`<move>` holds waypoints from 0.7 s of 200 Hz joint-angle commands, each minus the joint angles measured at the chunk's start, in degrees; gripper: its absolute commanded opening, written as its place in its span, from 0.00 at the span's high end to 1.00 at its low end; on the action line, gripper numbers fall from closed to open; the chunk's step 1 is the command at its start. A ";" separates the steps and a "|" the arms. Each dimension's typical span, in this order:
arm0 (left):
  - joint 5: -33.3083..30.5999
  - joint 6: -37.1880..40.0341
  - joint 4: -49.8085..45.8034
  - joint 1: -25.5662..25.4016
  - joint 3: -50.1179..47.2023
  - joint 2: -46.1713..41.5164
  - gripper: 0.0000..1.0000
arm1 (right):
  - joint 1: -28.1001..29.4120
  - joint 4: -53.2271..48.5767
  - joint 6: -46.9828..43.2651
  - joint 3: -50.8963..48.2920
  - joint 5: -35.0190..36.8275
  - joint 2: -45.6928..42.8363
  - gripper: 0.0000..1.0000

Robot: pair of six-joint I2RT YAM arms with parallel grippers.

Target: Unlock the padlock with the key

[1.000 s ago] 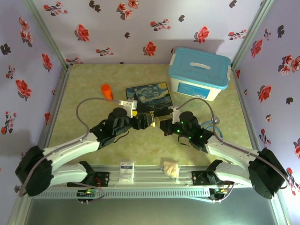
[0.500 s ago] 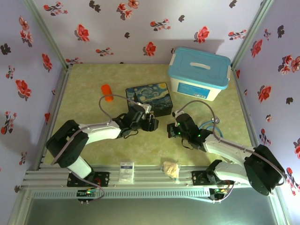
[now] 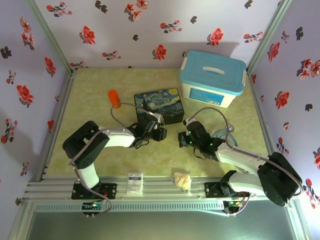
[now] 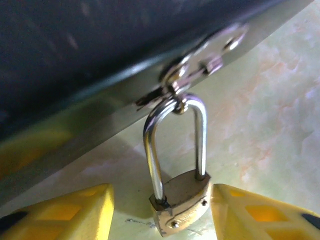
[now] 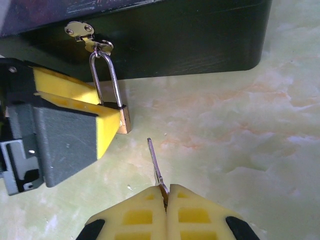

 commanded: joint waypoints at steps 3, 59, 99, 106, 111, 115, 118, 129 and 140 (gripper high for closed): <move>-0.72 1.58 1.48 0.06 1.43 2.84 0.49 | -0.38 1.70 -1.10 0.18 0.66 1.77 1.00; 0.32 0.34 3.01 0.11 2.16 4.89 0.70 | -0.38 2.98 -0.19 -0.32 -1.41 2.76 1.00; 2.09 -3.91 4.49 0.11 0.72 3.48 0.79 | -0.51 7.81 2.77 -2.31 -10.13 4.02 1.00; 2.72 -4.84 4.65 0.11 0.53 2.95 0.81 | -0.93 7.61 2.54 -2.01 -13.99 4.80 1.00; 3.21 -5.50 4.96 0.11 0.25 2.55 0.82 | -1.37 7.02 2.38 -1.66 -16.56 5.31 1.00; 3.43 -5.99 5.34 0.11 -0.05 2.18 0.82 | -1.76 6.45 2.42 -1.42 -18.27 5.99 1.00; 3.69 -6.56 5.67 0.10 -0.34 1.87 0.82 | -2.15 6.08 2.42 -1.18 -19.78 6.45 1.00; 3.97 -8.37 6.85 0.10 -1.44 1.02 0.83 | -3.47 6.07 2.84 -0.98 -25.42 7.87 1.00; 3.99 -9.75 7.55 0.06 -2.26 0.13 0.83 | -4.29 7.07 3.25 -1.05 -29.79 8.88 1.00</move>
